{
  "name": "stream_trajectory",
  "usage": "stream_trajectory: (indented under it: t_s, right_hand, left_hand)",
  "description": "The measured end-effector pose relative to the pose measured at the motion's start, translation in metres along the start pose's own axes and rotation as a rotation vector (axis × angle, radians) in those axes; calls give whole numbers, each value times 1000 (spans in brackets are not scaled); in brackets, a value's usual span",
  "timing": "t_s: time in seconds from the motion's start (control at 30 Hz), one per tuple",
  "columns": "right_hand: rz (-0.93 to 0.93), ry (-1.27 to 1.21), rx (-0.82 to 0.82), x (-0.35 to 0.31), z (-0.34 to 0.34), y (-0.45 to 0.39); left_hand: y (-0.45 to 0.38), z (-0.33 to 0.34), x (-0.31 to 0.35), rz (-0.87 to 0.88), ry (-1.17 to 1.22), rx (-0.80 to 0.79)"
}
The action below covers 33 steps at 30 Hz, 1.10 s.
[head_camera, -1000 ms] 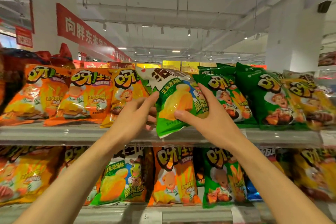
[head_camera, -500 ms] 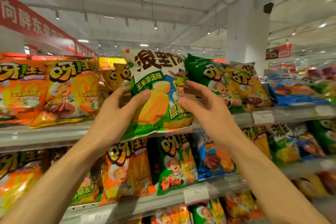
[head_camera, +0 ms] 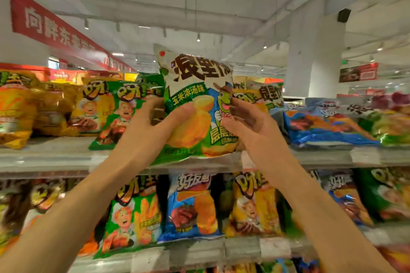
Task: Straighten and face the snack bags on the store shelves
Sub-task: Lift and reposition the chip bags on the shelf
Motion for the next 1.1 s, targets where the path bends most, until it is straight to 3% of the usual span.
stream_trajectory:
  t_s: [0.2,0.37,0.5,0.8,1.1]
  right_hand:
    - [-2,36,-71,19,-38,-8]
    - [9,106,-13,33,-63,-12]
    - [143,350,128,61,-90,-22]
    - [409,590,99,132,-96,-64]
    - [432,532,47,133,-109,-73]
  left_hand:
    - [-10,42,3,-5,-32,80]
    - [-11,53,10,29,-37,136]
    - [-11,47,11,39,-69,163]
    - [-12,31,9,57,-76,153]
    - [-14,34,13,57,-75,185]
Point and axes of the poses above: each hand's wrist, its own y-axis away from the middle knuckle, its own z-axis out of the palm, x = y × z, the point moved 7 cm from there along -y, towards the middle knuckle, and after that the axes turned 9 degrees about -z, right-handed, at the moved point
